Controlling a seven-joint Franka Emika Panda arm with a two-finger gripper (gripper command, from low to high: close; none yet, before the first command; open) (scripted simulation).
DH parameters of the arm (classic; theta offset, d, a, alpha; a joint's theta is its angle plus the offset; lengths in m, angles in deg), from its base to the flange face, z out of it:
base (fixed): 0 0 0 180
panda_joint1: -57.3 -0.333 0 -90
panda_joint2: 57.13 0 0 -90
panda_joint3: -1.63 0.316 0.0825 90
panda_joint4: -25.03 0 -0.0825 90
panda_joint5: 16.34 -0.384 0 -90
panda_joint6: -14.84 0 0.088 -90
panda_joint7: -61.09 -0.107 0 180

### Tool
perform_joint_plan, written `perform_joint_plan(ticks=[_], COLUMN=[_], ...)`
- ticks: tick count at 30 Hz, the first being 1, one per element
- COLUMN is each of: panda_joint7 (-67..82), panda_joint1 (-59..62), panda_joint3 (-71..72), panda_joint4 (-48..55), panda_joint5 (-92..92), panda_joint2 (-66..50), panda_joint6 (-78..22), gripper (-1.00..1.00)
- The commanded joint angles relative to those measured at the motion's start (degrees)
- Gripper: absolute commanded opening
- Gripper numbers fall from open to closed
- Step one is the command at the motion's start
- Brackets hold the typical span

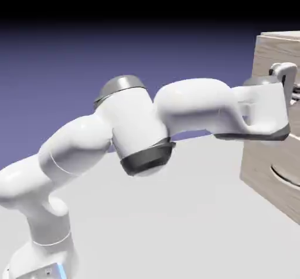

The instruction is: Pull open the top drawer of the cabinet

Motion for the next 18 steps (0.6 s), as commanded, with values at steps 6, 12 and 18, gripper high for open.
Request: perform_joint_plan(ticks=[6, 12, 18], panda_joint7=[-3.3, -4.9, -6.6], panda_joint1=[11.7, 24.2, 36.6], panda_joint3=[7.6, 16.4, 25.2], panda_joint4=[-12.4, -23.9, -34.1], panda_joint5=[1.5, 1.9, 1.9], panda_joint2=[2.6, 3.3, 3.1], panda_joint6=[-3.2, -5.4, -6.4], gripper=[-1.0, -1.0, -1.0])
